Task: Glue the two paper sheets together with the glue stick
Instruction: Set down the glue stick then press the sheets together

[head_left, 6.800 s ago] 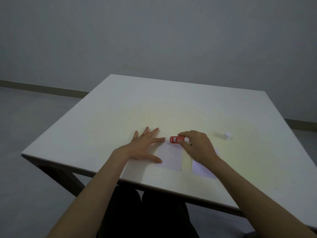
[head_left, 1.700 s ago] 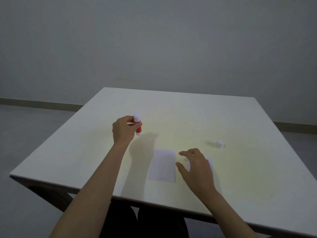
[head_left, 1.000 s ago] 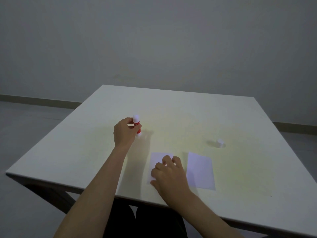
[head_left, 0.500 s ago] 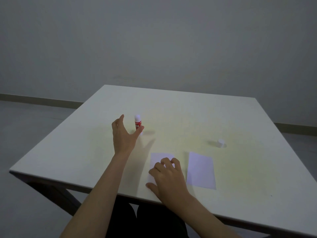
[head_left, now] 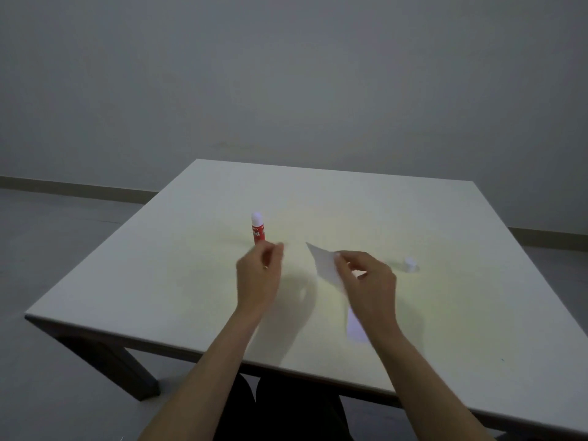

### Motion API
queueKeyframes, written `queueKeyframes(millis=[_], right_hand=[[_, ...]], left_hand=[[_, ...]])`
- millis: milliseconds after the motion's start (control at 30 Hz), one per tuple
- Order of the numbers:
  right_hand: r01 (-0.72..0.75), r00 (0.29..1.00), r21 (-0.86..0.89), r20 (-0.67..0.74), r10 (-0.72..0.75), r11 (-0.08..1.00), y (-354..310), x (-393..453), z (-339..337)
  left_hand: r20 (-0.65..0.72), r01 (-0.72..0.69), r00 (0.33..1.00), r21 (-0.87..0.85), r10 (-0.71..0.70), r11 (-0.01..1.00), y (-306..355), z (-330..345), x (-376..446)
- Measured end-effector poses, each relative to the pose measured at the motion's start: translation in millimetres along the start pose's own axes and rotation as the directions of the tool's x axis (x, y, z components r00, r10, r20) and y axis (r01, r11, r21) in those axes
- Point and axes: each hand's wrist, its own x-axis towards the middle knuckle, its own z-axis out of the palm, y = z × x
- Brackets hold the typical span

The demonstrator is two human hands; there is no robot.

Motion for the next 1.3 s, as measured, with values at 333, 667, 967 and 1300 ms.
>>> queueKeyframes(millis=[333, 667, 967, 1300], right_hand=[[-0.479, 0.824, 0.66, 0.11, 0.556, 0.579, 12, -6, -20], [-0.359, 0.932, 0.367, 0.094, 0.349, 0.858, 18, -9, -46], [-0.539, 0.806, 0.218, 0.413, 0.424, 0.813, 38, -3, -77], [-0.518, 0.833, 0.202, 0.341, 0.436, 0.831, 49, 13, -98]], left_hand=[[0.321, 0.381, 0.9, -0.251, -0.294, 0.89, 25, 34, -42], [0.278, 0.348, 0.92, -0.264, -0.275, 0.899, 35, 32, -32], [0.354, 0.501, 0.847, -0.278, -0.397, 0.82, 41, 36, -34], [0.481, 0.448, 0.809, -0.13, -0.338, 0.885, 43, 51, -39]])
